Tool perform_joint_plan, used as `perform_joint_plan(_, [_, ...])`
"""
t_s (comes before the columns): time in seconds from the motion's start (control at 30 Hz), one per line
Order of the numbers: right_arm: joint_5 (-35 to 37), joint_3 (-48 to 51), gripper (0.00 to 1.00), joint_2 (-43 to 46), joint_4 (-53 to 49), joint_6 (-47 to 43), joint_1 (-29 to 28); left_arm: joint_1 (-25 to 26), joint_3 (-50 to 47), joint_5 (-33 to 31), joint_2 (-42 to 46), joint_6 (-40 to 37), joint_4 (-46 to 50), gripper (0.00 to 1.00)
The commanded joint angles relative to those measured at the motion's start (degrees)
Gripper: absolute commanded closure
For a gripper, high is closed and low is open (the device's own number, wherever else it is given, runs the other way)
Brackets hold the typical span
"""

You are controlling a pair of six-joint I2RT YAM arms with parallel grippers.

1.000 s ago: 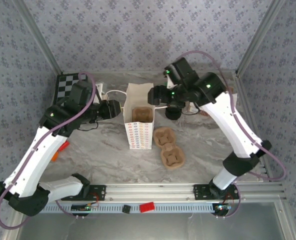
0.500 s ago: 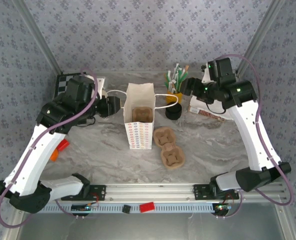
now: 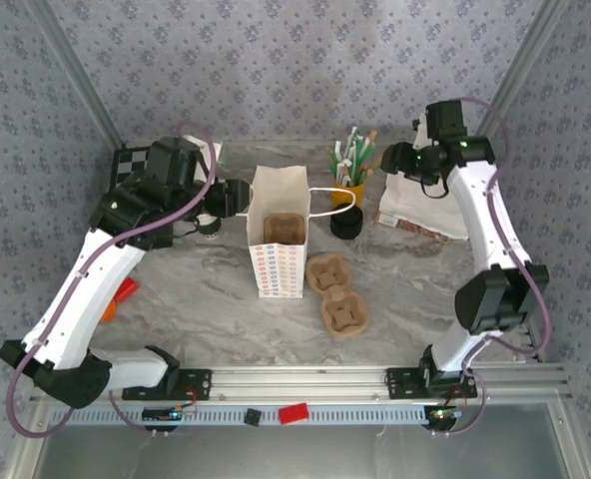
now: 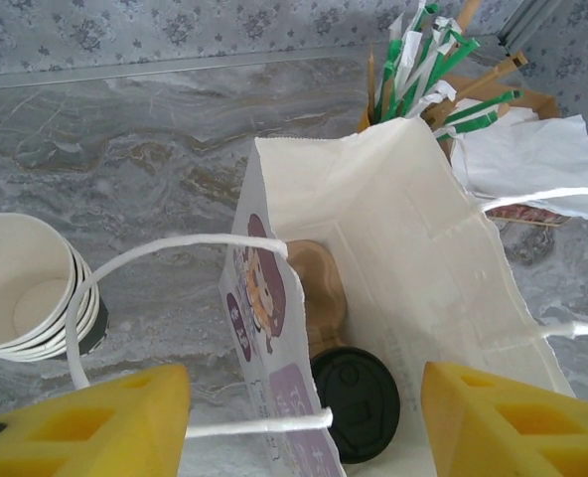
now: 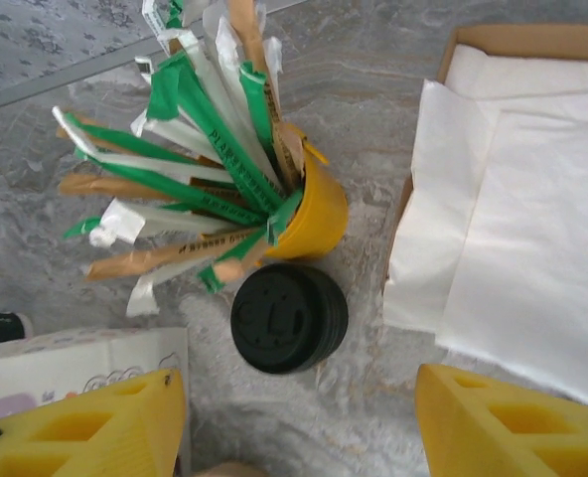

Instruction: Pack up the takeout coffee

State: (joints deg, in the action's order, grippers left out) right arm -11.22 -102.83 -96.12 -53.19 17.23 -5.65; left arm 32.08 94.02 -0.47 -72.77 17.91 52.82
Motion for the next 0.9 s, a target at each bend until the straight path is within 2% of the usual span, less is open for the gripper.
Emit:
perform_joint_plan(0.0, [-0.2,-4.9,0.37,-3.5,2.0,-5.2,0.0,-0.6,2.0,-1.3,-1.1,-0.3,-2.5,0.37])
perform_joint_plan(0.1, [1.7,-7.9,0.40,-6.9,1.3,-5.7,-0.1,-0.6,1.8,-1.6,-1.5,0.4,-3.5,0.36])
perform_joint_plan(0.2, [1.6,-9.2,0.46,-9.6,2.4,-6.6,0.3,-0.8,1.9,-2.4,-1.9,0.8,-3.6,0.36])
perform_joint_plan(0.4, [0.8,-15.5,0.48,-15.3,0.3,-8.6,-0.1,-1.3,1.5,-3.4,-1.8,1.4,-4.2,0.35])
perform_joint_plan(0.53, [0.6,-18.3,0.54,-18.5,-0.3,-9.4,0.1,-1.5,1.2,-3.4,-2.0,1.7,-4.7,0.34])
perform_joint_plan(0.87, [1.5,-20.6,0.70,-20.9,-1.2,-11.2,-1.1,-1.6,1.3,-2.8,-3.0,1.8,-5.1,0.33])
